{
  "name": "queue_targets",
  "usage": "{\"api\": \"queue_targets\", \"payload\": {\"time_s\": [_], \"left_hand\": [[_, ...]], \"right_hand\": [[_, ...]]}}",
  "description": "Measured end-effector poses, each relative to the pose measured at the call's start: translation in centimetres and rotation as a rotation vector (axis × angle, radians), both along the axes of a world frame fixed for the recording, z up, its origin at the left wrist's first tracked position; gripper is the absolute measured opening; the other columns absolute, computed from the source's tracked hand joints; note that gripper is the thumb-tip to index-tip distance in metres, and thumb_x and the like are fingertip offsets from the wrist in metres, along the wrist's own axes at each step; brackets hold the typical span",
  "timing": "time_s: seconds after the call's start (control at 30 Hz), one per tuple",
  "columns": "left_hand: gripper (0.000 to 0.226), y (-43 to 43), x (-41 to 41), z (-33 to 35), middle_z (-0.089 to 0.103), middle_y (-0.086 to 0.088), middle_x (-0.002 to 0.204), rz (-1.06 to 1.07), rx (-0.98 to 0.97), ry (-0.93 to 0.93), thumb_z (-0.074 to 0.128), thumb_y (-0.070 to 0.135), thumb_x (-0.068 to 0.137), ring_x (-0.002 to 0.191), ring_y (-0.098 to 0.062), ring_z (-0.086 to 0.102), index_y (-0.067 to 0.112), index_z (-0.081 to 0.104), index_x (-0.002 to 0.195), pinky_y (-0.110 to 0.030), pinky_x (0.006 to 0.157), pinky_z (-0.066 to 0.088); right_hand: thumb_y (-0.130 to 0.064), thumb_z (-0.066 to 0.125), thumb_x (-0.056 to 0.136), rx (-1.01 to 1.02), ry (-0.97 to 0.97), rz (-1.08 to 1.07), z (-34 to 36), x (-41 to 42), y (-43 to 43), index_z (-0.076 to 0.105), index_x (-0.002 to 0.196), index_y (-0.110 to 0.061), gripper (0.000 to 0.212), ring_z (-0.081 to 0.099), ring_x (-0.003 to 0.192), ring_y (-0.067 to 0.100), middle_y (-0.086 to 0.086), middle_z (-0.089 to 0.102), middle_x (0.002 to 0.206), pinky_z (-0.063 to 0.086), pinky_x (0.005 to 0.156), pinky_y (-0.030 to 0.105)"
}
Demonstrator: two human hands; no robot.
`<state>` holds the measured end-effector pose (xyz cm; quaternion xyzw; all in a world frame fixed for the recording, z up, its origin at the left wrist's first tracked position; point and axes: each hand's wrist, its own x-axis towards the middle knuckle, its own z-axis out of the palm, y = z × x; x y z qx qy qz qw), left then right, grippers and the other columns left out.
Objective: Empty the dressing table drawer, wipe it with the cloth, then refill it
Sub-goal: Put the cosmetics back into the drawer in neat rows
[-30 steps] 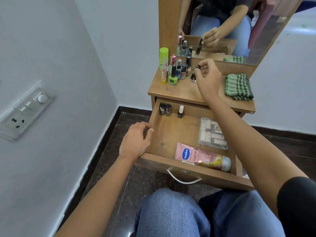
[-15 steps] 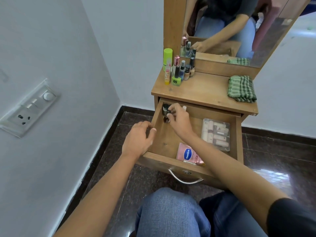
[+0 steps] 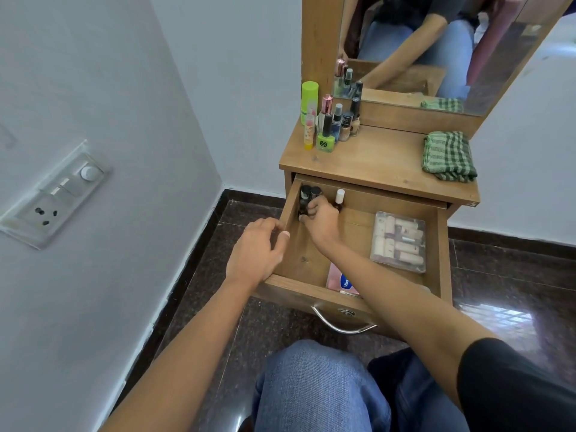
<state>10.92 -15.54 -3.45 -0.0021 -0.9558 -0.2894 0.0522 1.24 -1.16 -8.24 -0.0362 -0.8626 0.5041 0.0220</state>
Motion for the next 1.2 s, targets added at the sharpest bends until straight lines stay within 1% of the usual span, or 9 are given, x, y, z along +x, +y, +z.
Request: {"api": "queue_targets", "payload": {"time_s": [0.17, 0.4, 0.57, 0.7, 0.77, 0.87, 0.93, 1.07, 1.2], "left_hand": [[0.032, 0.0, 0.0, 0.1, 0.061, 0.005, 0.117, -0.004, 0.004, -0.005, 0.047, 0.042, 0.096, 0.105, -0.008, 0.053, 0.023, 0.060, 0.120, -0.025, 0.082, 0.043], [0.031, 0.0, 0.2, 0.3, 0.061, 0.005, 0.116, -0.013, 0.012, -0.004, 0.048, 0.040, 0.097, 0.105, -0.009, 0.054, 0.023, 0.060, 0.119, -0.033, 0.086, 0.051], [0.032, 0.0, 0.2, 0.4, 0.062, 0.005, 0.116, -0.008, 0.008, -0.009, 0.048, 0.040, 0.097, 0.104, -0.009, 0.055, 0.022, 0.060, 0.121, -0.033, 0.085, 0.052], [0.031, 0.1, 0.2, 0.5, 0.061, 0.005, 0.116, 0.006, 0.000, -0.017, 0.048, 0.041, 0.097, 0.104, -0.010, 0.054, 0.022, 0.059, 0.120, -0.035, 0.086, 0.053], [0.031, 0.1, 0.2, 0.5, 0.061, 0.005, 0.115, 0.003, 0.005, -0.015, 0.048, 0.041, 0.097, 0.104, -0.010, 0.054, 0.022, 0.060, 0.119, -0.035, 0.085, 0.052], [0.031, 0.1, 0.2, 0.6, 0.061, 0.006, 0.115, 0.006, 0.012, -0.027, 0.048, 0.041, 0.097, 0.103, -0.010, 0.054, 0.022, 0.060, 0.118, -0.036, 0.086, 0.053], [0.030, 0.1, 0.3, 0.7, 0.061, 0.007, 0.114, 0.004, 0.016, -0.031, 0.048, 0.041, 0.097, 0.104, -0.010, 0.054, 0.023, 0.060, 0.118, -0.036, 0.086, 0.052], [0.029, 0.0, 0.3, 0.6, 0.061, 0.006, 0.116, 0.000, 0.017, -0.027, 0.049, 0.040, 0.097, 0.104, -0.009, 0.053, 0.023, 0.060, 0.118, -0.033, 0.085, 0.051], [0.030, 0.1, 0.1, 0.6, 0.062, 0.006, 0.117, -0.001, 0.021, -0.029, 0.049, 0.041, 0.097, 0.105, -0.008, 0.054, 0.023, 0.060, 0.118, -0.033, 0.087, 0.052]], "right_hand": [[-0.003, 0.068, 0.083, -0.058, -0.067, -0.136, -0.2, -0.4, -0.8, 0.060, 0.098, 0.000, 0.017, 0.060, 0.092, 0.022, 0.012, 0.062, 0.097, 0.046, 0.078, 0.026], [-0.003, 0.066, 0.084, -0.097, -0.124, -0.218, -0.3, -0.9, -1.6, 0.061, 0.095, -0.001, 0.012, 0.061, 0.095, 0.026, 0.015, 0.064, 0.100, 0.047, 0.078, 0.028], [-0.009, 0.072, 0.081, -0.078, -0.164, -0.184, 0.8, -0.1, -0.9, 0.063, 0.091, -0.007, 0.014, 0.059, 0.086, 0.018, 0.007, 0.064, 0.093, 0.045, 0.071, 0.028], [-0.028, 0.068, 0.083, 0.040, 0.061, -0.031, 4.1, 1.2, 1.2, 0.060, 0.079, -0.018, 0.014, 0.061, 0.074, 0.013, -0.007, 0.062, 0.073, 0.050, 0.066, 0.029], [-0.034, 0.063, 0.086, 0.068, 0.194, -0.016, 6.8, 0.6, 2.5, 0.060, 0.079, -0.021, 0.015, 0.061, 0.070, 0.008, -0.009, 0.062, 0.071, 0.049, 0.062, 0.025], [-0.022, 0.057, 0.091, 0.056, 0.386, -0.068, 10.7, -2.2, 4.7, 0.057, 0.096, -0.018, 0.006, 0.058, 0.070, 0.004, -0.011, 0.058, 0.077, 0.047, 0.058, 0.022], [-0.016, 0.053, 0.093, 0.118, 0.454, -0.098, 12.5, -4.5, 6.1, 0.056, 0.113, -0.015, 0.020, 0.060, 0.075, 0.012, -0.006, 0.060, 0.083, 0.051, 0.064, 0.030], [-0.017, 0.049, 0.093, 0.360, 0.363, -0.054, 13.1, -7.5, 7.4, 0.043, 0.141, -0.024, 0.048, 0.054, 0.089, 0.018, 0.006, 0.059, 0.100, 0.045, 0.073, 0.030], [-0.019, 0.049, 0.095, 0.506, 0.316, 0.011, 12.5, -8.3, 7.3, 0.033, 0.147, -0.033, 0.056, 0.053, 0.082, 0.020, 0.008, 0.051, 0.105, 0.046, 0.070, 0.033]]}}
